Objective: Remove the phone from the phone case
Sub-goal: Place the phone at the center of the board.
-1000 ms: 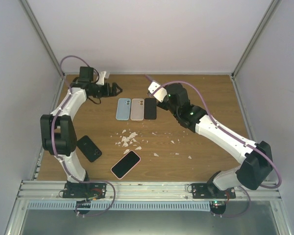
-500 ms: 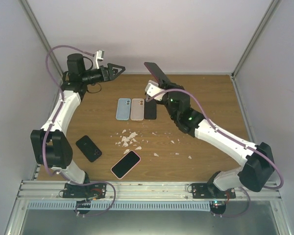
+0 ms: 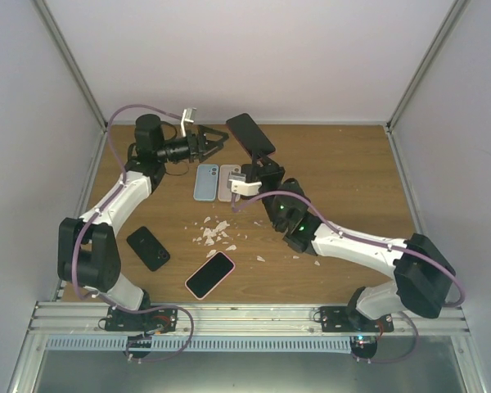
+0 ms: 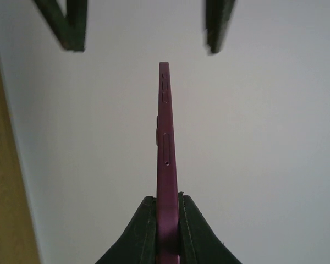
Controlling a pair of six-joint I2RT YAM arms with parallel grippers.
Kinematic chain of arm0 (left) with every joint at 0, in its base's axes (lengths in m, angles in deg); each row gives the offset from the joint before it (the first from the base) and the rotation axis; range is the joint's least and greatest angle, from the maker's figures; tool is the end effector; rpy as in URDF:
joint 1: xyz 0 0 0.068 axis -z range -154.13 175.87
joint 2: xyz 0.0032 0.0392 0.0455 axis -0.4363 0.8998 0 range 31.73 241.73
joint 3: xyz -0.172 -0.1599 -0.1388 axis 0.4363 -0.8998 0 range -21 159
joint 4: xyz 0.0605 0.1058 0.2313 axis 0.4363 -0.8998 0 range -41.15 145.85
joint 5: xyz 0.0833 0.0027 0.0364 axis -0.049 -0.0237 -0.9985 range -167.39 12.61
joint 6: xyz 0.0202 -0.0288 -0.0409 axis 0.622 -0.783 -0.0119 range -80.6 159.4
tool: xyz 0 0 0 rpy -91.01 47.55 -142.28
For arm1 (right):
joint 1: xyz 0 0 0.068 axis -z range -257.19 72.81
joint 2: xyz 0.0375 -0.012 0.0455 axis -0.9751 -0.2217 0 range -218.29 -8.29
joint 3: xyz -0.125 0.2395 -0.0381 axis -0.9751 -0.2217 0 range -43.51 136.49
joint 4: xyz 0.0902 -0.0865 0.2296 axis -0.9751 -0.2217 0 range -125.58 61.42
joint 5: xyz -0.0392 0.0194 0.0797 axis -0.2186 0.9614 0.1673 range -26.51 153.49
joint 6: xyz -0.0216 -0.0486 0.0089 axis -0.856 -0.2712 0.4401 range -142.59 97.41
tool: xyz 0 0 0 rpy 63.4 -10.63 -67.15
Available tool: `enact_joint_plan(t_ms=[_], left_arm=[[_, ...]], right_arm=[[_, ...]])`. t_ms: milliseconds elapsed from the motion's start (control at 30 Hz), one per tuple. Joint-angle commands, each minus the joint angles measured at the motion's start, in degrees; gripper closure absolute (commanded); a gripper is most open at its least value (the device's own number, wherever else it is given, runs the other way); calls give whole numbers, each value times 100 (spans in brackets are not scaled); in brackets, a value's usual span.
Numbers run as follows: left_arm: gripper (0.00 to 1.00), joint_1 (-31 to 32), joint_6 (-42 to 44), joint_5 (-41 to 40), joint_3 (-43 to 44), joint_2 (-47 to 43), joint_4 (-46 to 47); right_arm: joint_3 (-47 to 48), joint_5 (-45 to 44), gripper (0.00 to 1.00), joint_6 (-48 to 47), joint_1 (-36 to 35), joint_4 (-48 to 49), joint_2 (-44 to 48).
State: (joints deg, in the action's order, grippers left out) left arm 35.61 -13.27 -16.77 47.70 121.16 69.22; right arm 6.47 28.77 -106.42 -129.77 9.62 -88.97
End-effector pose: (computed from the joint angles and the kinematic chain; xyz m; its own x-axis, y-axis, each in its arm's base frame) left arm 0.3481 -0.0913 0.3351 -0.8198 -0.2551 -0.5127 0.4664 0.2218 -0.8563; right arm 0.2111 0.2425 0.3140 0.3165 -0.9313 -0.1803 0.0455 0.2048 -0.9777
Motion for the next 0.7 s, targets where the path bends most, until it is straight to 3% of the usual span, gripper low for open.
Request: enact_joint_plan(t_ms=[0, 233, 667], left_arm=[[6, 71, -452, -28, -206, -239, 653], [21, 192, -524, -69, -296, -277, 680], [69, 222, -1029, -64, -484, -272, 1118]], right_arm=[[-102, -127, 100, -783, -266, 1522, -98], [-285, -90, 100, -1329, -528, 2129, -299], [-589, -120, 99, -2209, -830, 3463, -715]])
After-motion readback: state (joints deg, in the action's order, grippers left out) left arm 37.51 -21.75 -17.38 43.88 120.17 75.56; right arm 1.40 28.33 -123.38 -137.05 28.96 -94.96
